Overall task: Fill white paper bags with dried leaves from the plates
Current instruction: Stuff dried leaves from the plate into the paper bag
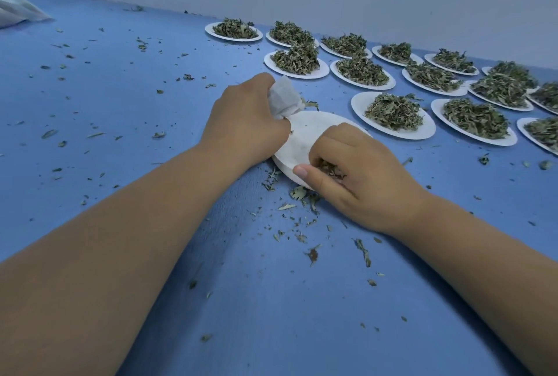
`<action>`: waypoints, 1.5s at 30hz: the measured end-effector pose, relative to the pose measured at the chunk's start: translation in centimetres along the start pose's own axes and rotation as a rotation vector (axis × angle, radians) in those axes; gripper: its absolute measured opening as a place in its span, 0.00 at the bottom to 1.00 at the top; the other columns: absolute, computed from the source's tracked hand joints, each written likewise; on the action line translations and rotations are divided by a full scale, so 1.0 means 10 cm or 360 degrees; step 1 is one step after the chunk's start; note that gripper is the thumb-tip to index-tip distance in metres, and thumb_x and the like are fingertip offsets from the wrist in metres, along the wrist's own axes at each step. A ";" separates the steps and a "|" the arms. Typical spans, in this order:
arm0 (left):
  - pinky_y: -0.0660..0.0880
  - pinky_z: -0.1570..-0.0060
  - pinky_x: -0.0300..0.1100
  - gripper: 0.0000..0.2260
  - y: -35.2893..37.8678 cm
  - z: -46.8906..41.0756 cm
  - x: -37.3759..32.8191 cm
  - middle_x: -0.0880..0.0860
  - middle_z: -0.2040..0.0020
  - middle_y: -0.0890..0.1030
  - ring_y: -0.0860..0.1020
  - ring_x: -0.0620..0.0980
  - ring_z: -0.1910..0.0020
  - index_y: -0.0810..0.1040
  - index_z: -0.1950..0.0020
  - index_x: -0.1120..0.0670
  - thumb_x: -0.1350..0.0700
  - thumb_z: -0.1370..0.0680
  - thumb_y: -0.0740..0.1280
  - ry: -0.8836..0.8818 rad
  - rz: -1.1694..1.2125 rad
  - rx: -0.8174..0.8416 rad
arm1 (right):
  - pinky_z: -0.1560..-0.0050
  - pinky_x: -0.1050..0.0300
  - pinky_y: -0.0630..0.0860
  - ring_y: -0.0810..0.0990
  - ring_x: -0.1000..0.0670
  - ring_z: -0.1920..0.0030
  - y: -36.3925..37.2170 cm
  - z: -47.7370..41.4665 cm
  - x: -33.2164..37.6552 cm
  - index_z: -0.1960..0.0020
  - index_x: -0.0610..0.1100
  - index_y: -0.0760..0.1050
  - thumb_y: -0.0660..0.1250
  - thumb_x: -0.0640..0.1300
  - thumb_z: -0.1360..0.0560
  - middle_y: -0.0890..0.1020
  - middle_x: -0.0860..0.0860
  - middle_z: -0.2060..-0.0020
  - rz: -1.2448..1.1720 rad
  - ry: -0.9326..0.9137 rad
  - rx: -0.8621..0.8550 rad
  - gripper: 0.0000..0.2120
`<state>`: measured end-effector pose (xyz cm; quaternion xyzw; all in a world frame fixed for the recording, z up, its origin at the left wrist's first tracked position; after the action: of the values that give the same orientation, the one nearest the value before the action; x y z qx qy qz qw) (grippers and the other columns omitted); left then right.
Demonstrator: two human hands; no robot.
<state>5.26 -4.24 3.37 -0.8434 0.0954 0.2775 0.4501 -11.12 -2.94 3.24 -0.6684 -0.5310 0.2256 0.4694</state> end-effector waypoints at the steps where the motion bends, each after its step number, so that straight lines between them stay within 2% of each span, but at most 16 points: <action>1: 0.72 0.63 0.47 0.10 0.00 0.00 0.00 0.49 0.60 0.75 0.74 0.55 0.59 0.72 0.53 0.54 0.51 0.29 0.68 -0.0005 0.0007 -0.0002 | 0.59 0.54 0.67 0.71 0.49 0.60 0.00 0.00 -0.01 0.59 0.42 0.73 0.60 0.55 0.16 0.73 0.51 0.64 -0.0022 0.0027 -0.0017 0.19; 4: 0.69 0.64 0.42 0.10 0.00 0.01 0.01 0.47 0.60 0.75 0.73 0.54 0.58 0.72 0.52 0.53 0.52 0.29 0.68 -0.0015 0.0032 0.0000 | 0.65 0.55 0.64 0.68 0.51 0.68 -0.01 -0.01 -0.07 0.66 0.43 0.66 0.59 0.51 0.15 0.68 0.53 0.72 -0.0139 0.0166 -0.0037 0.22; 8: 0.71 0.62 0.43 0.11 0.01 0.01 0.01 0.47 0.58 0.76 0.73 0.54 0.56 0.73 0.49 0.52 0.50 0.28 0.69 -0.0027 0.0024 0.0011 | 0.71 0.65 0.59 0.61 0.55 0.74 -0.16 -0.06 -0.29 0.70 0.47 0.61 0.63 0.52 0.16 0.62 0.55 0.76 -0.0520 0.0514 -0.0217 0.26; 10: 0.71 0.62 0.44 0.11 0.00 0.01 -0.01 0.47 0.58 0.76 0.73 0.54 0.56 0.72 0.50 0.52 0.50 0.27 0.69 0.0003 -0.0004 0.0003 | 0.72 0.61 0.57 0.58 0.52 0.74 -0.27 -0.14 -0.46 0.71 0.45 0.60 0.61 0.53 0.16 0.62 0.52 0.75 -0.0733 0.0819 -0.0333 0.27; 13: 0.72 0.62 0.46 0.13 -0.06 0.03 -0.11 0.46 0.59 0.75 0.75 0.54 0.57 0.72 0.50 0.52 0.47 0.27 0.71 0.0099 0.0020 -0.0059 | 0.71 0.57 0.55 0.54 0.47 0.72 -0.34 -0.21 -0.73 0.69 0.48 0.60 0.59 0.50 0.15 0.60 0.52 0.75 -0.1575 0.1372 -0.0715 0.24; 16: 0.74 0.61 0.47 0.16 -0.12 0.06 -0.21 0.45 0.60 0.74 0.75 0.55 0.57 0.72 0.49 0.50 0.43 0.28 0.72 0.0183 0.0067 -0.0111 | 0.76 0.59 0.57 0.57 0.51 0.76 -0.32 -0.47 -0.70 0.67 0.48 0.61 0.57 0.53 0.14 0.61 0.53 0.75 -0.2517 0.1357 -0.1091 0.23; 18: 0.73 0.62 0.46 0.16 -0.13 0.09 -0.25 0.44 0.60 0.74 0.75 0.55 0.56 0.70 0.51 0.48 0.42 0.28 0.72 0.0229 0.0095 -0.0131 | 0.78 0.62 0.60 0.60 0.53 0.78 -0.28 -0.63 -0.64 0.66 0.47 0.62 0.56 0.53 0.14 0.63 0.53 0.76 -0.2824 0.1309 -0.1257 0.23; 22: 0.68 0.67 0.43 0.14 -0.14 0.10 -0.28 0.43 0.66 0.71 0.73 0.53 0.61 0.64 0.58 0.44 0.43 0.30 0.69 0.0254 0.0144 -0.0191 | 0.72 0.60 0.69 0.68 0.51 0.77 -0.18 -0.79 -0.51 0.64 0.45 0.64 0.55 0.52 0.14 0.68 0.51 0.76 -0.2658 0.1296 -0.1265 0.22; 25: 0.70 0.68 0.43 0.10 -0.14 0.08 -0.25 0.45 0.65 0.74 0.73 0.53 0.63 0.67 0.59 0.45 0.43 0.31 0.66 0.0231 0.0174 -0.0217 | 0.68 0.58 0.70 0.74 0.50 0.74 -0.13 -0.79 -0.46 0.66 0.44 0.66 0.55 0.51 0.13 0.70 0.51 0.77 -0.2388 0.1340 -0.1177 0.23; 29: 0.69 0.69 0.44 0.11 -0.16 0.07 -0.22 0.45 0.67 0.72 0.73 0.51 0.65 0.67 0.59 0.46 0.46 0.31 0.68 0.0205 0.0262 -0.0268 | 0.60 0.54 0.72 0.73 0.50 0.72 -0.15 -0.76 -0.45 0.70 0.45 0.69 0.55 0.51 0.14 0.74 0.52 0.78 -0.1975 0.1422 -0.1026 0.27; 31: 0.64 0.71 0.43 0.12 -0.15 0.08 -0.24 0.45 0.69 0.69 0.70 0.46 0.68 0.63 0.62 0.44 0.45 0.31 0.67 0.0217 0.0267 -0.0237 | 0.57 0.53 0.72 0.72 0.50 0.70 -0.12 -0.76 -0.43 0.69 0.46 0.71 0.55 0.51 0.14 0.75 0.53 0.77 -0.1955 0.1414 -0.1004 0.26; 35: 0.57 0.72 0.39 0.11 -0.16 0.11 -0.28 0.43 0.71 0.70 0.69 0.41 0.70 0.62 0.64 0.41 0.44 0.33 0.65 0.0204 0.0303 -0.0185 | 0.56 0.58 0.77 0.76 0.54 0.66 -0.10 -0.78 -0.33 0.58 0.44 0.77 0.55 0.48 0.14 0.85 0.53 0.68 -0.1962 0.1290 -0.0949 0.19; 37: 0.57 0.72 0.38 0.09 -0.17 0.11 -0.26 0.38 0.68 0.73 0.70 0.37 0.68 0.62 0.64 0.39 0.43 0.34 0.63 0.0167 0.0358 -0.0179 | 0.49 0.59 0.80 0.80 0.55 0.59 -0.12 -0.79 -0.28 0.53 0.46 0.78 0.56 0.45 0.14 0.87 0.56 0.61 -0.1831 0.1236 -0.0860 0.15; 40: 0.61 0.71 0.40 0.08 -0.15 0.10 -0.26 0.43 0.69 0.73 0.72 0.39 0.67 0.63 0.62 0.38 0.43 0.35 0.62 0.0146 0.0365 -0.0154 | 0.37 0.48 0.79 0.80 0.57 0.44 -0.08 -0.79 -0.24 0.45 0.48 0.79 0.64 0.43 0.18 0.86 0.62 0.57 -0.1622 0.1244 -0.0651 0.05; 43: 0.62 0.71 0.42 0.09 -0.13 0.10 -0.28 0.45 0.68 0.73 0.73 0.42 0.68 0.63 0.62 0.43 0.43 0.35 0.61 0.0168 0.0331 -0.0149 | 0.38 0.43 0.79 0.77 0.58 0.42 -0.08 -0.79 -0.23 0.39 0.54 0.79 0.63 0.46 0.17 0.80 0.62 0.50 -0.1402 0.1260 -0.0516 0.10; 45: 0.61 0.71 0.41 0.09 -0.13 0.09 -0.29 0.45 0.69 0.72 0.72 0.42 0.68 0.62 0.62 0.44 0.43 0.35 0.61 0.0190 0.0282 -0.0139 | 0.39 0.51 0.78 0.77 0.61 0.44 -0.08 -0.82 -0.18 0.35 0.56 0.77 0.58 0.50 0.15 0.79 0.62 0.46 -0.1276 0.1200 -0.0356 0.13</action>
<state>3.05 -3.03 5.52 -0.8655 0.1840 0.2695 0.3801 -5.59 -7.74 7.35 -0.4944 -0.5596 -0.2827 0.6021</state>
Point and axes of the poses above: each hand's wrist, its own z-axis away from the middle knuckle, its own y-axis out of the palm, x = y × z, the point moved 9 cm from there along -z, towards the middle knuckle
